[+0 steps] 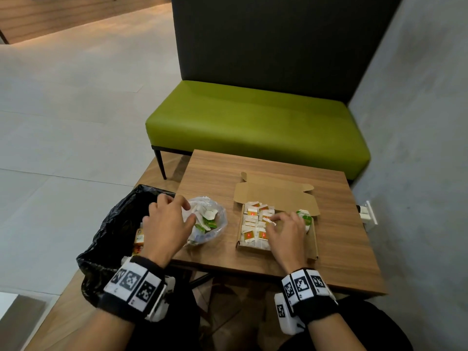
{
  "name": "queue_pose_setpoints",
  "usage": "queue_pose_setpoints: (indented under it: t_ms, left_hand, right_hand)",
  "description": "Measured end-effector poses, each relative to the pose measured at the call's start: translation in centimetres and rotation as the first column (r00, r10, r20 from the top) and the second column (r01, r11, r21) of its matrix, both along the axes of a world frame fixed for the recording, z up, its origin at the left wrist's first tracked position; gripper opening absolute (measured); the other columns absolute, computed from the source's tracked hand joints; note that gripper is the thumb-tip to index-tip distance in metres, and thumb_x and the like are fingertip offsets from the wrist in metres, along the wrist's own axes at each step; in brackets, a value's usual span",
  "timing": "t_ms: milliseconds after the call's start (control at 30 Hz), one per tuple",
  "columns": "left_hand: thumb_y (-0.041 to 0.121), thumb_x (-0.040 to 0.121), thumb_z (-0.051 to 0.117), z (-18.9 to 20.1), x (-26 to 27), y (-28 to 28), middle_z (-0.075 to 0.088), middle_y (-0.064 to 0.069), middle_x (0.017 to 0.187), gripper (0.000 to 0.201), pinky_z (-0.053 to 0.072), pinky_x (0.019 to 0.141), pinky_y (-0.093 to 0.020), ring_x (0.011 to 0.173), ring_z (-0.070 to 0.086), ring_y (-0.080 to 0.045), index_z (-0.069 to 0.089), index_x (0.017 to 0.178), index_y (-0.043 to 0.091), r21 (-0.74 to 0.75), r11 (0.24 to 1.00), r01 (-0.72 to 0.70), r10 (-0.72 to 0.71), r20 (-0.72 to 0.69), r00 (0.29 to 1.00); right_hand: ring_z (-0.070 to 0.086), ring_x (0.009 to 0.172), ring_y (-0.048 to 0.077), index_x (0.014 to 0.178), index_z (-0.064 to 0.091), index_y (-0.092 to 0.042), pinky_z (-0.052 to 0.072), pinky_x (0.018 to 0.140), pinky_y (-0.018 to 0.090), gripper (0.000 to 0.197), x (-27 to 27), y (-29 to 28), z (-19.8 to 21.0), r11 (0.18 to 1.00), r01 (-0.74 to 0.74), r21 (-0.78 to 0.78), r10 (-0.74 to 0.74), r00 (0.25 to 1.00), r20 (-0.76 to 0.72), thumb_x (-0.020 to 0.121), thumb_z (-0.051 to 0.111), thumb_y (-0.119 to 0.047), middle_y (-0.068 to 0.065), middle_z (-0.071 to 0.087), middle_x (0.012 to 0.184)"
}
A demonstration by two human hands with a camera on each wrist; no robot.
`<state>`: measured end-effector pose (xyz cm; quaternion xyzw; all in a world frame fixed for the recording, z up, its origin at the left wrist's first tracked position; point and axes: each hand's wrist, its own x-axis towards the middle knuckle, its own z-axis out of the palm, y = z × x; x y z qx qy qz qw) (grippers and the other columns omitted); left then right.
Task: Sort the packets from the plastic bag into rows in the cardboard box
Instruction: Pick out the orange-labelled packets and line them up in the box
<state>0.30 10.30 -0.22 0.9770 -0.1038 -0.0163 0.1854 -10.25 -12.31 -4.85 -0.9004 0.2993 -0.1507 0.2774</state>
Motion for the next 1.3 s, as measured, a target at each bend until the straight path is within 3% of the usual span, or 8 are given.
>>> queue_pose_setpoints:
  t_ms: [133,267,433,600,733,867,1033,1300]
  left_hand:
    - [0.047,0.090,0.062,-1.5,1.1,-0.5,0.050,-0.003,0.120,0.032,0.047,0.074,-0.035,0.094,0.061,-0.025,0.050,0.112,0.026,0.029,0.996,0.080,-0.075,-0.152,0.986]
    - [0.040,0.087,0.065,-2.8,1.3,-1.3,0.056,-0.003,0.116,0.030,0.047,0.076,-0.034,0.096,0.061,-0.022,0.054,0.110,0.025,0.002,0.996,0.090,-0.089,-0.124,0.988]
    - [0.020,0.082,0.067,-3.5,1.8,-1.0,0.062,-0.008,0.122,0.045,0.050,0.090,-0.034,0.112,0.061,-0.025,0.061,0.127,0.020,0.017,0.992,0.126,-0.122,-0.153,0.981]
    - [0.022,0.082,0.065,-3.4,2.3,0.2,0.064,-0.006,0.122,0.052,0.053,0.091,-0.044,0.114,0.061,-0.028,0.054,0.133,0.024,0.118,0.976,0.181,-0.159,-0.180,0.971]
    - [0.032,0.080,0.069,-3.6,2.0,0.1,0.071,-0.006,0.105,0.038,0.055,0.079,-0.036,0.100,0.067,-0.027,0.065,0.115,0.018,0.012,0.982,0.187,-0.184,-0.132,0.974]
    - [0.031,0.080,0.071,-3.7,1.3,-0.1,0.072,-0.003,0.098,0.028,0.046,0.073,-0.024,0.092,0.067,-0.022,0.068,0.104,0.017,-0.046,0.980,0.195,-0.198,-0.092,0.976]
    - [0.034,0.076,0.072,-4.4,1.1,-0.1,0.069,-0.001,0.100,0.032,0.055,0.075,-0.032,0.091,0.067,-0.021,0.062,0.105,0.023,-0.052,0.981,0.189,-0.194,-0.117,0.974]
    - [0.024,0.071,0.066,-4.6,1.1,-0.2,0.067,-0.002,0.104,0.038,0.056,0.079,-0.040,0.096,0.066,-0.025,0.061,0.109,0.022,-0.032,0.979,0.202,-0.205,-0.151,0.967]
  right_hand:
    - [0.033,0.131,0.015,0.103,0.071,-0.029,0.038,0.103,0.034,0.014,3.4,4.2,1.4,0.955,-0.289,0.074,0.285,0.957,0.051,0.092,0.063,-0.030,-0.002,0.044,0.135]
    - [0.021,0.144,0.024,0.113,0.071,-0.037,0.021,0.119,0.049,0.022,7.6,6.8,0.9,0.899,-0.437,-0.003,0.431,0.886,-0.172,0.095,0.060,-0.034,0.000,0.028,0.158]
    - [0.037,0.135,0.031,0.134,0.054,-0.039,0.026,0.112,0.056,0.044,10.3,8.1,-0.7,0.872,-0.441,-0.213,0.349,0.864,-0.364,0.092,0.062,-0.029,0.009,0.035,0.152]
    - [0.038,0.133,0.036,0.142,0.039,-0.038,0.030,0.110,0.058,0.068,10.0,8.2,-1.7,0.873,-0.413,-0.259,0.295,0.871,-0.393,0.083,0.072,-0.030,0.014,0.024,0.156]
    - [0.038,0.134,0.031,0.132,0.055,-0.033,0.032,0.111,0.052,0.053,9.1,8.6,-1.6,0.866,-0.440,-0.239,0.370,0.884,-0.287,0.082,0.073,-0.025,0.009,0.032,0.152]
    - [0.018,0.146,0.031,0.112,0.070,-0.034,0.018,0.118,0.059,0.030,8.6,9.2,-1.5,0.868,-0.482,-0.120,0.417,0.839,-0.350,0.083,0.073,-0.041,0.004,0.023,0.160]
    - [0.008,0.148,0.037,0.112,0.072,-0.026,0.016,0.114,0.067,0.031,9.3,9.9,-1.7,0.884,-0.456,-0.103,0.352,0.794,-0.496,0.087,0.068,-0.045,0.007,0.017,0.162]
    - [0.006,0.148,0.045,0.128,0.061,-0.016,0.011,0.112,0.074,0.036,10.0,11.2,-1.8,0.912,-0.353,-0.208,0.191,0.816,-0.546,0.096,0.052,-0.032,0.014,0.016,0.162]
